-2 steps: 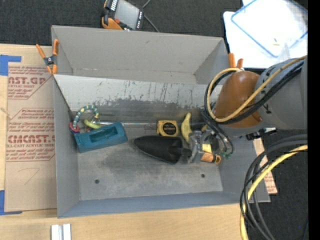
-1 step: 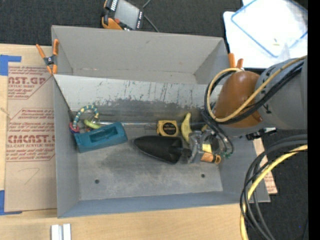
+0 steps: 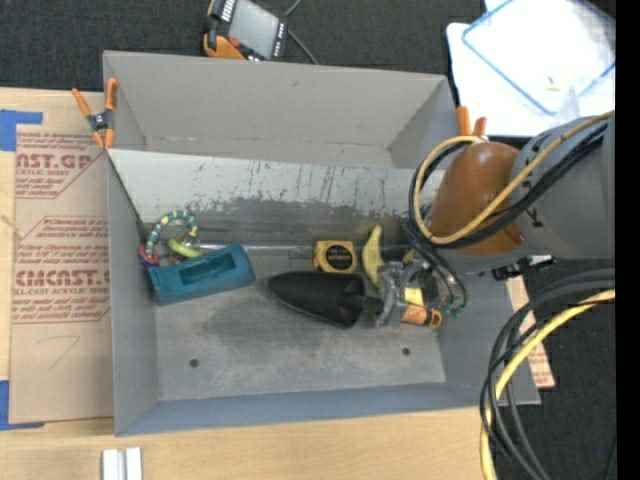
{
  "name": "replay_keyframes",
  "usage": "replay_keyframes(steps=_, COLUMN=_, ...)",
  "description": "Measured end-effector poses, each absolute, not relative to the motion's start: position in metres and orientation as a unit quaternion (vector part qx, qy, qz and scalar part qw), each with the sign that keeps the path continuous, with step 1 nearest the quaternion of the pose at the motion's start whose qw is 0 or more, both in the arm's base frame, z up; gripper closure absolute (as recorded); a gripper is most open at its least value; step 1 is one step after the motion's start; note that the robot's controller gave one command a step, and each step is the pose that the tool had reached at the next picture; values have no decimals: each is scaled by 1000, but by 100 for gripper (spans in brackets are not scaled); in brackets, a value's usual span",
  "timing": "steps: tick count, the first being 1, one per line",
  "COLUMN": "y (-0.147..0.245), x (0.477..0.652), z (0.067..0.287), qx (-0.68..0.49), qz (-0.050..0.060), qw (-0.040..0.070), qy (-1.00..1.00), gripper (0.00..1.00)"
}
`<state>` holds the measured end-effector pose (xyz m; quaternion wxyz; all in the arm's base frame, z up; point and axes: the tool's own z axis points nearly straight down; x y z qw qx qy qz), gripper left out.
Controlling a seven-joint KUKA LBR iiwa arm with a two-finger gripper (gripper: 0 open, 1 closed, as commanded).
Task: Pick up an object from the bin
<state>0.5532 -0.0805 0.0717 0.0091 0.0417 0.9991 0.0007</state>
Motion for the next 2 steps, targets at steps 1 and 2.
replay_keyframes(steps=1, y=-88, x=534, z=70, qx=-167, qz=4, qw=8, qy=986, gripper=100)
replay_keyframes(steps=2, y=-88, x=534, z=70, qx=-167, qz=4, qw=8, qy=986, gripper=100)
